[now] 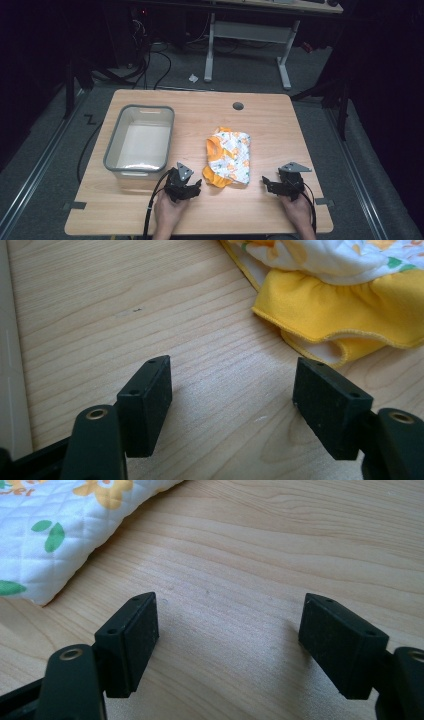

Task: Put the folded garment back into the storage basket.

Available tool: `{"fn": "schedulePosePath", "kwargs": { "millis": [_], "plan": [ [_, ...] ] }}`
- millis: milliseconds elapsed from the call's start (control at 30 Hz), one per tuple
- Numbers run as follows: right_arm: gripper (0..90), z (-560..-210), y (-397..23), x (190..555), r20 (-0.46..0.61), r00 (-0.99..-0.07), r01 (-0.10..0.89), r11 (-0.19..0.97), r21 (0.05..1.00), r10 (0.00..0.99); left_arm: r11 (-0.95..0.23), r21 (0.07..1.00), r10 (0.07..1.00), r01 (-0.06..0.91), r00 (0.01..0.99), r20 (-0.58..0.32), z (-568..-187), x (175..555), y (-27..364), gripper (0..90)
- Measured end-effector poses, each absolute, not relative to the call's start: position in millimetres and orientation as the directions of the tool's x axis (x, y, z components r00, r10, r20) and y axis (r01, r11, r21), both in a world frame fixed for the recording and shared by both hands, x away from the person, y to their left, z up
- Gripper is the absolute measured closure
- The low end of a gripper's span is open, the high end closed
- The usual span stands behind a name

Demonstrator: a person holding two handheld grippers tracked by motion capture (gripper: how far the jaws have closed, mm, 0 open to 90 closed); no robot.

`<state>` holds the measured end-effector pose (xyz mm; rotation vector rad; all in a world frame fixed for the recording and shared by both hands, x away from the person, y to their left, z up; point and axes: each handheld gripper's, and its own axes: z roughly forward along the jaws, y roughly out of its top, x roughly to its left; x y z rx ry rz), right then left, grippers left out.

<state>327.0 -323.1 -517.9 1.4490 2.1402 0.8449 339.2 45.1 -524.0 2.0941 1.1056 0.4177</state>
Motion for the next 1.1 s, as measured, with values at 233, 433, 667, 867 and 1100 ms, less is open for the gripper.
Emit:
{"fn": "schedulePosePath", "kwargs": {
  "millis": [233, 433, 667, 867, 1100],
  "plan": [
    [24.3, -517.9, -323.1, 327.0, -0.006, -0.369, 0.675, 0.272, 0.686, 0.929, -0.369, 0.724, 0.815, 0.583, 0.578, -0.051, -523.9, 338.8, 45.6, 31.8],
    [24.3, -517.9, -323.1, 327.0, -0.006, -0.369, 0.675, 0.272, 0.686, 0.929, -0.369, 0.722, 0.822, 0.586, 0.568, -0.041, -524.1, 338.4, 44.7, 30.1],
    [24.3, -517.9, -323.0, 327.1, -0.006, -0.368, 0.675, 0.272, 0.686, 0.930, -0.358, 0.715, 0.832, 0.600, 0.553, -0.046, -524.2, 340.8, 45.8, 24.5],
    [24.3, -517.8, -323.0, 327.1, -0.006, -0.369, 0.675, 0.272, 0.686, 0.930, -0.359, 0.712, 0.834, 0.603, 0.550, -0.044, -524.5, 340.7, 44.1, 21.2],
    [24.3, -517.7, -323.0, 326.8, -0.005, -0.369, 0.676, 0.272, 0.685, 0.929, -0.368, 0.705, 0.828, 0.606, 0.559, -0.048, -524.3, 340.3, 44.5, 17.7]
  ]
}}
